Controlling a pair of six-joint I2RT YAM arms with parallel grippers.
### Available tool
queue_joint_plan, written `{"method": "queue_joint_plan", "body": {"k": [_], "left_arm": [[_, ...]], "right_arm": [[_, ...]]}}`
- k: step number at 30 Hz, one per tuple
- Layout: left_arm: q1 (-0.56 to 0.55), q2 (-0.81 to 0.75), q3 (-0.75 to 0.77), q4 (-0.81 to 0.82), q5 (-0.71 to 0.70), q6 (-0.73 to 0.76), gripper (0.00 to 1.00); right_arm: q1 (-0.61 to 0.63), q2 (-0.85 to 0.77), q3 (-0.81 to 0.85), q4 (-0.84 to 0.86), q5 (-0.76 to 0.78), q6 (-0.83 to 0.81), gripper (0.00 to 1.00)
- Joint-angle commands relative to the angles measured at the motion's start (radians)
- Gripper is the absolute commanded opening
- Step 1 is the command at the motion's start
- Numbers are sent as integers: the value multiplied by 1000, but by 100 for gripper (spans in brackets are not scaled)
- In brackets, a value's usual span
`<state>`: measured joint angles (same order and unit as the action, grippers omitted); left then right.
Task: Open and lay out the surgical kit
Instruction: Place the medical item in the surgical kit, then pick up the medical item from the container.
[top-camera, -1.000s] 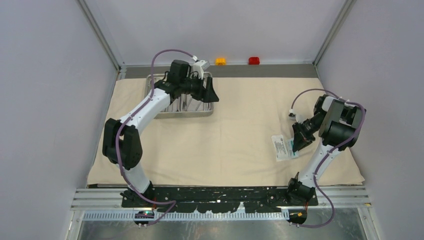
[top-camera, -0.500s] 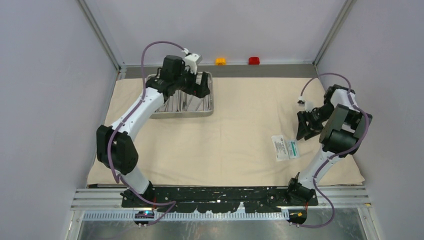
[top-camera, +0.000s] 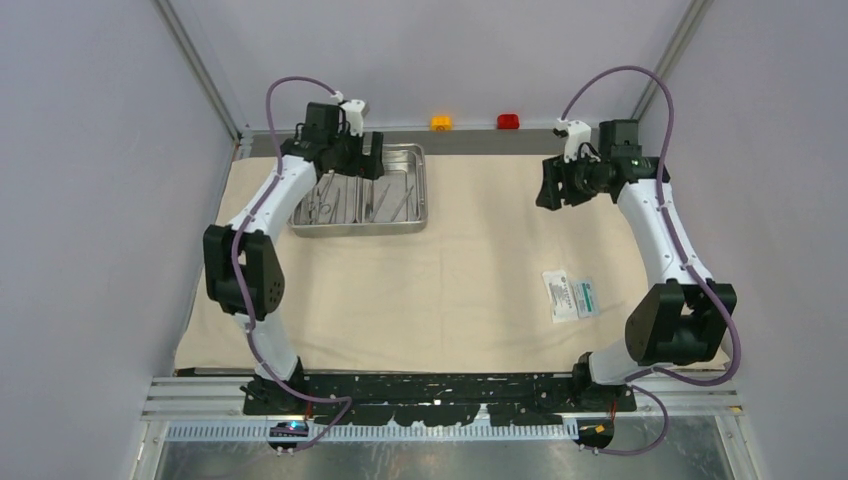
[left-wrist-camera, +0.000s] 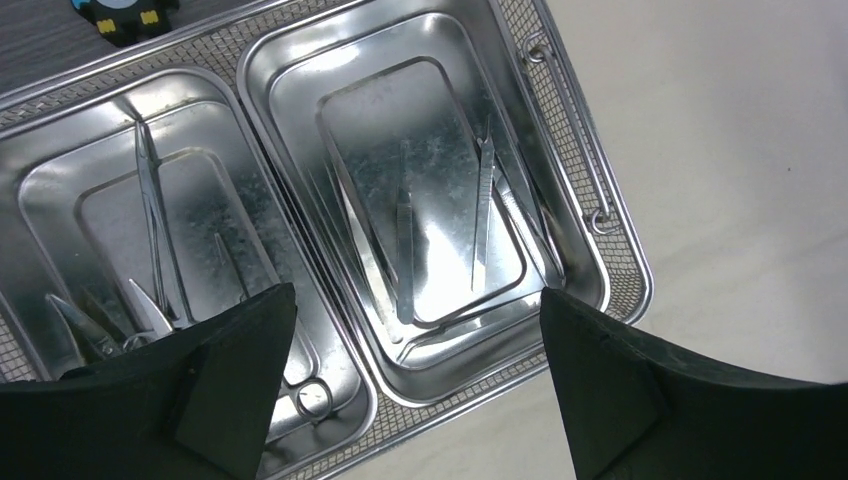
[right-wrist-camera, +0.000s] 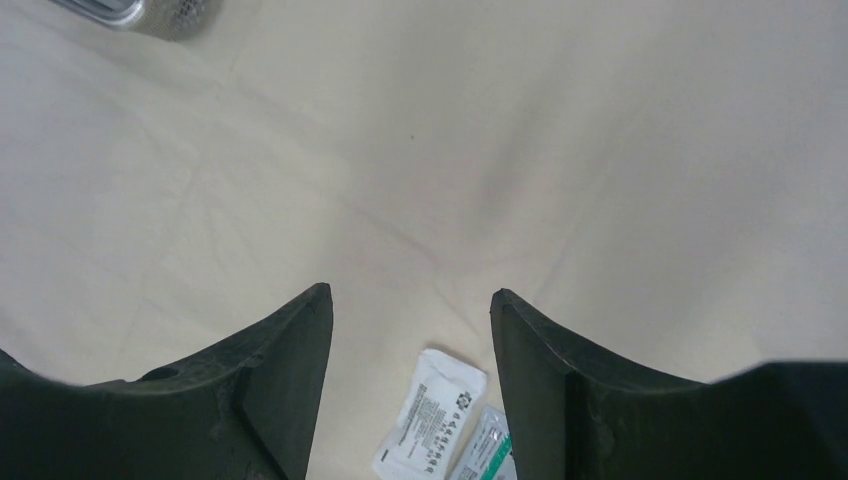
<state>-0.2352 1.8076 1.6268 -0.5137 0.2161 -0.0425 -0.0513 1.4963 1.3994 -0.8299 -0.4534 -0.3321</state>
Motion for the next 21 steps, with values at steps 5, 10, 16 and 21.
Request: {"method": "queue_joint_plan", "body": {"k": [5,10,16,21], "left_arm": [[2,151,142,-60,78,11,86],[-2,250,250,-106,71,4,76],[-4,264,245,-92,25,-5,69],[-3,217,193,-82,-25,37,68]], "right_arm": [[116,-67,94,158,25,159,69],[117,-99,39,214,40,195,77],[116,-168,-77,324,93,235,90],[115,-241,-196,440,119,268,92]]}}
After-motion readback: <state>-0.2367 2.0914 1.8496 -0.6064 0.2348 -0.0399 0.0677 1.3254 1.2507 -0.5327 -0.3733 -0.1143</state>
